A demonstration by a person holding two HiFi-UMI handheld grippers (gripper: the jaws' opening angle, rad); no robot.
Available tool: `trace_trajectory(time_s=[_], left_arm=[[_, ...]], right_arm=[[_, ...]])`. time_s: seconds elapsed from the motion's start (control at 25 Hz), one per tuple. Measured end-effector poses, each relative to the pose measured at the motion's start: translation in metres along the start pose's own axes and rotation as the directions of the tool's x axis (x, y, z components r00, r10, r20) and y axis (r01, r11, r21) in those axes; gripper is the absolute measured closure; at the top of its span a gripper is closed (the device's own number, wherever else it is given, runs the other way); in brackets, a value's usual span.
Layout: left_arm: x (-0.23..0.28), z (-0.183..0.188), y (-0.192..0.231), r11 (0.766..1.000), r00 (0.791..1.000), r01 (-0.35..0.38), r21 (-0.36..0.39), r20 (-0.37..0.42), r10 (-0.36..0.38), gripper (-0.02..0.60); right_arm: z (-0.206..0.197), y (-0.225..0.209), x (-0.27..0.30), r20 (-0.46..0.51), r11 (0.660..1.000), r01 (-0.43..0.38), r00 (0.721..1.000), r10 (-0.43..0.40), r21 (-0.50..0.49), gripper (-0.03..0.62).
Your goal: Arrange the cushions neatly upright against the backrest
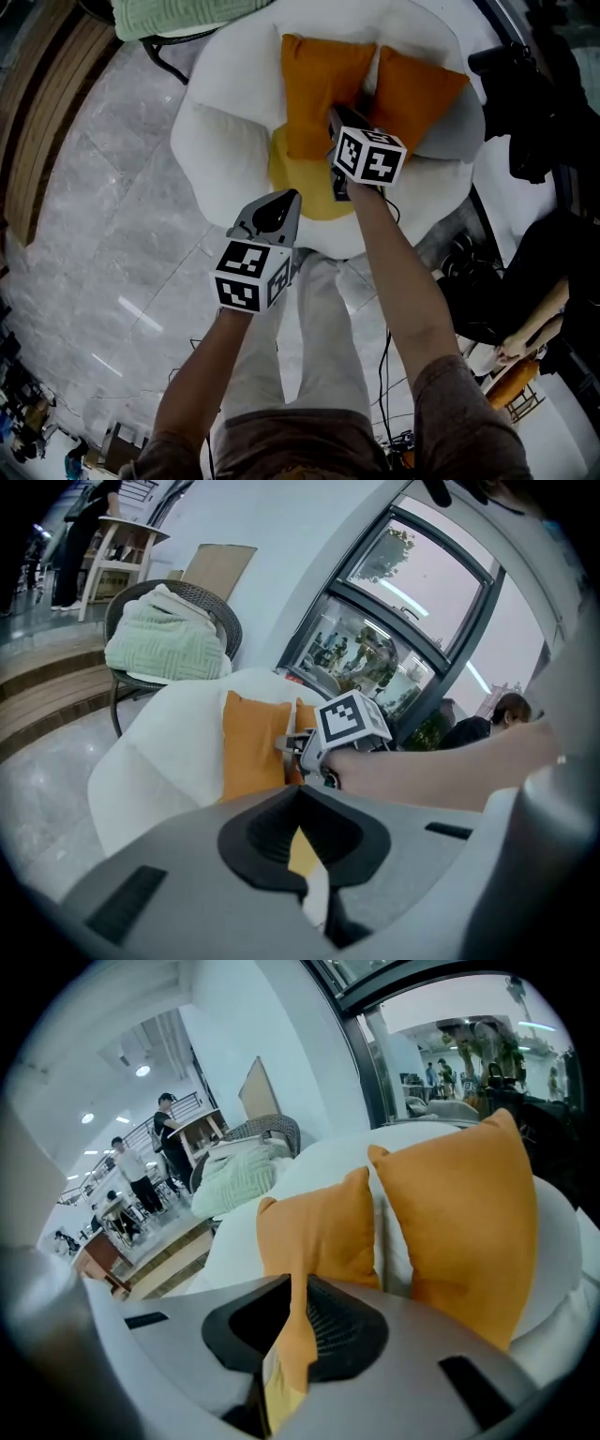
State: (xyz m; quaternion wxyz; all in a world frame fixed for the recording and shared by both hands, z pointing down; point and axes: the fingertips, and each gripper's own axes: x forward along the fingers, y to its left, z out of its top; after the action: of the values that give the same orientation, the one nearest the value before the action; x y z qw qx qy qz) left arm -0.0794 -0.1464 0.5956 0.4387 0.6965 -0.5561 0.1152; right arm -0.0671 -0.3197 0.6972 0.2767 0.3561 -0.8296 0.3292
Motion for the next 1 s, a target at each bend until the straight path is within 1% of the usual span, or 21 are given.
trace_trajectory(time_s=[0.08, 0.2, 0.32, 0.52, 0.72, 0.92, 1.0], left_arm=[[-0.005, 0.005, -0.005, 1.000, 1.000, 0.001, -0.002, 0.004, -0.001, 0.577], [-0.010, 0.017, -0.017, 1.000, 1.000, 0.012, 0.006, 0.017, -0.012, 0.577], [-0.017, 0.029, -0.033, 1.000, 0.999, 0.021, 0.019, 0.027, -0.022, 0.577], [-0.038, 0.054, -0.064, 0.998, 0.998, 0.032, 0.045, 0.044, -0.034, 0.577], [-0.068, 0.073, -0.099, 0.997, 0.998, 0.039, 0.069, 0.053, -0.043, 0.577], [-0.099, 0.089, -0.136, 0.996, 0.996, 0.066, 0.067, 0.060, -0.070, 0.577], [-0.110, 0.096, -0.153, 0.992, 0.994, 0.085, 0.088, 0.058, -0.091, 0.577]], right_arm=[[-0.002, 0.005, -0.015, -0.009, 1.000, -0.005, 1.000, 0.005, -0.004, 0.554], [-0.001, 0.007, -0.045, -0.012, 1.000, 0.011, 1.000, -0.011, -0.005, 0.574], [-0.007, 0.009, -0.076, -0.030, 1.000, 0.022, 0.999, -0.022, 0.012, 0.574], [-0.010, 0.020, -0.128, -0.048, 0.999, 0.012, 0.999, -0.011, 0.034, 0.574], [0.005, 0.026, -0.187, -0.016, 0.998, 0.002, 1.000, -0.001, 0.070, 0.574], [0.029, 0.033, -0.239, 0.008, 0.998, -0.002, 1.000, 0.002, 0.059, 0.574], [0.039, 0.037, -0.258, 0.017, 0.998, 0.003, 1.000, -0.004, 0.057, 0.574]])
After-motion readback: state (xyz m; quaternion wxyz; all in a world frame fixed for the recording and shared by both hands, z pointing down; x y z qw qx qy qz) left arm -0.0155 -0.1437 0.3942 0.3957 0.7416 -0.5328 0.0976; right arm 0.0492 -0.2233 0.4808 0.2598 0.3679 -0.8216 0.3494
